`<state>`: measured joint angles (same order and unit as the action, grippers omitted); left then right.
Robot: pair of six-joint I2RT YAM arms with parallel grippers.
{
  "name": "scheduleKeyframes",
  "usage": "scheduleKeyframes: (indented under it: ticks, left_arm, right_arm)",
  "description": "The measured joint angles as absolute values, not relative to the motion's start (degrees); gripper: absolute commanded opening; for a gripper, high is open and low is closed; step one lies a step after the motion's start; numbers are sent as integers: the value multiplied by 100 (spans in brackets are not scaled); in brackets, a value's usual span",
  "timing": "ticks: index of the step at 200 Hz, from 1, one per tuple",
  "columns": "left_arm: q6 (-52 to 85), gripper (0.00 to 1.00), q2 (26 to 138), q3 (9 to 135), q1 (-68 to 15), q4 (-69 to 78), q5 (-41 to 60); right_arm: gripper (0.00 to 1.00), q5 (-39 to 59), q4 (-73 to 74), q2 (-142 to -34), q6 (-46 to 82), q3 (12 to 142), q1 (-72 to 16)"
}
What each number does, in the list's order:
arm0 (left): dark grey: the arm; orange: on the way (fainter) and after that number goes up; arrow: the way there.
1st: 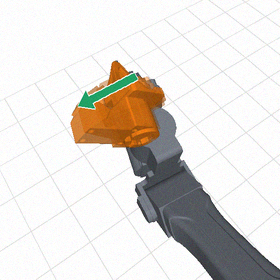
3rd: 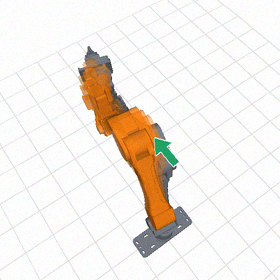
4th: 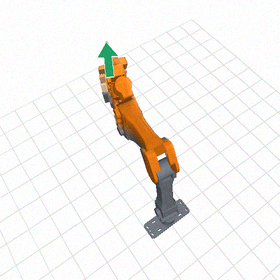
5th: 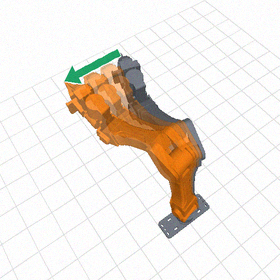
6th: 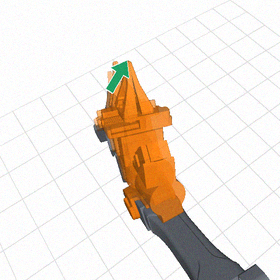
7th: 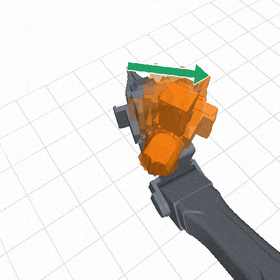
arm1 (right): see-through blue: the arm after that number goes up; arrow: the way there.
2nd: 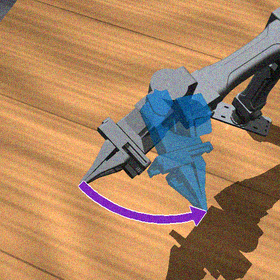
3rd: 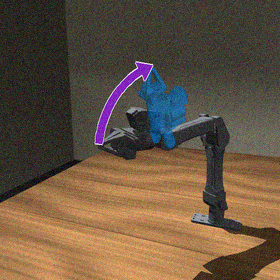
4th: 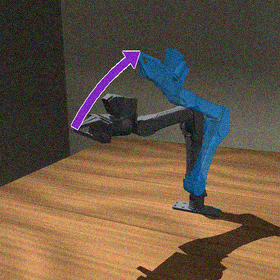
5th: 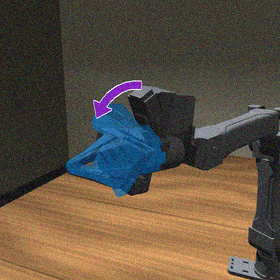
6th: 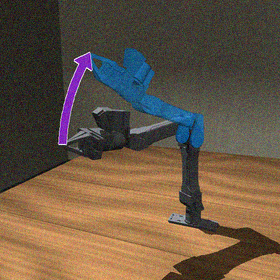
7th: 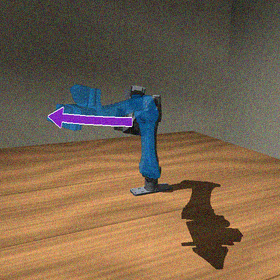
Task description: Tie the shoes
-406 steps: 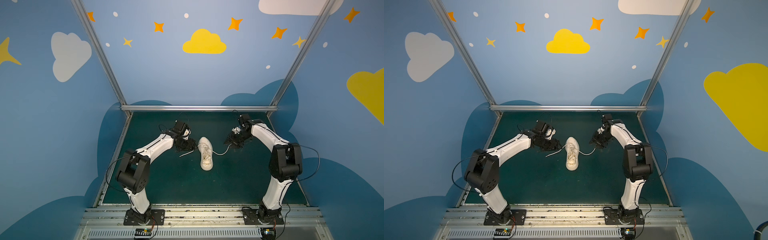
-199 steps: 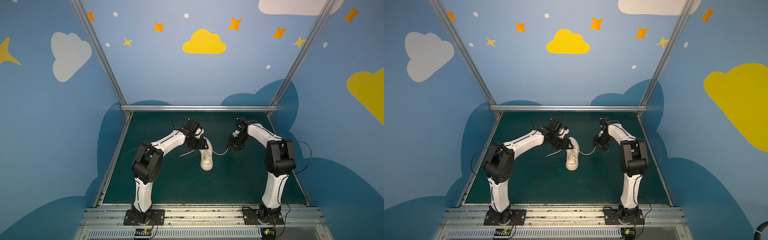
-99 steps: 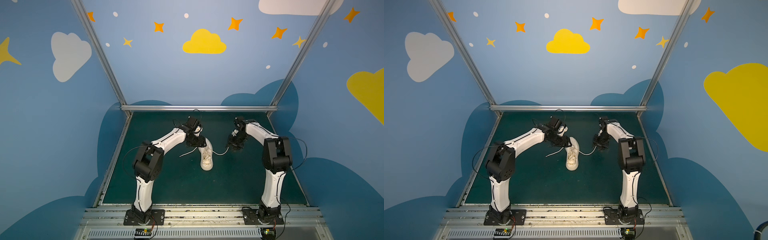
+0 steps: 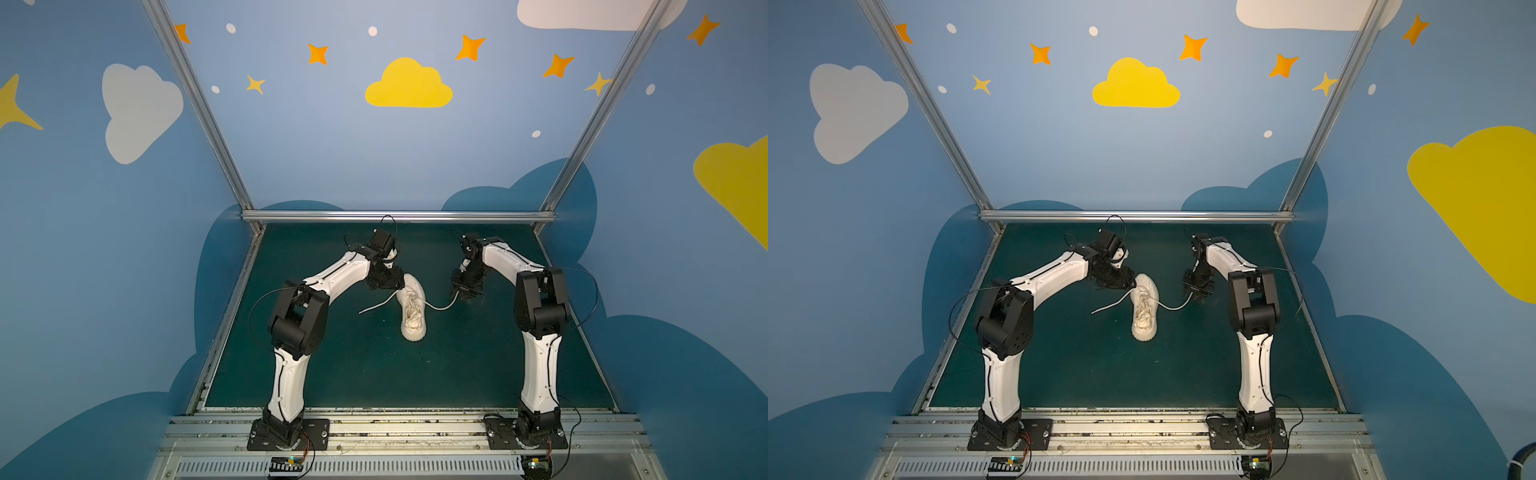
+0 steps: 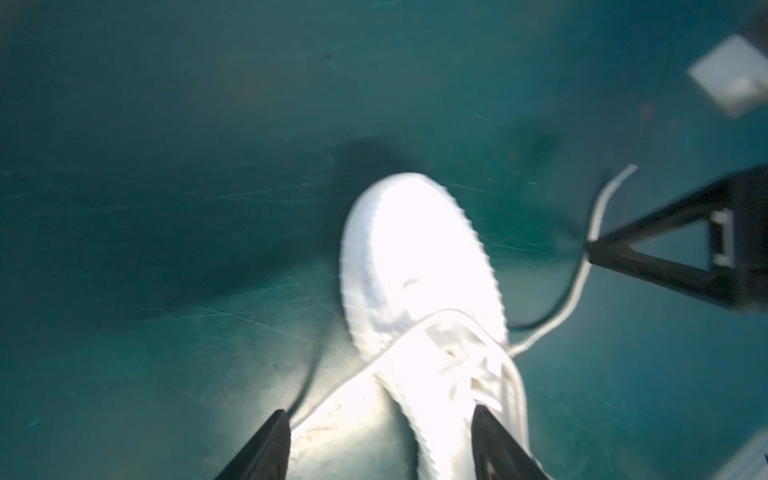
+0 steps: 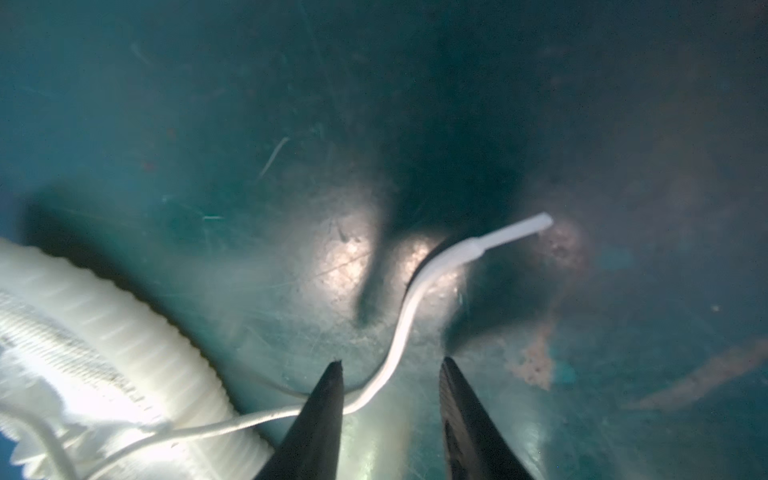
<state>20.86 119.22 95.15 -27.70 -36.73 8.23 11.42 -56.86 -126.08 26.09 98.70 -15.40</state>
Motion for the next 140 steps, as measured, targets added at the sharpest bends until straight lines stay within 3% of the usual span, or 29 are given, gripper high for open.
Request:
scheduleKeyframes:
  ticks: [51,140]
  left_arm:
    - [2053,67,12130,9393,-2672,-3365,1057]
    - [2060,67,11793,9067,-2703,-3033,1568]
  right_arm:
    - [32,1022,-5815,-12818,2517,10149,-1632]
    - [0,932,-5854,-12897,2375,10230,-1627]
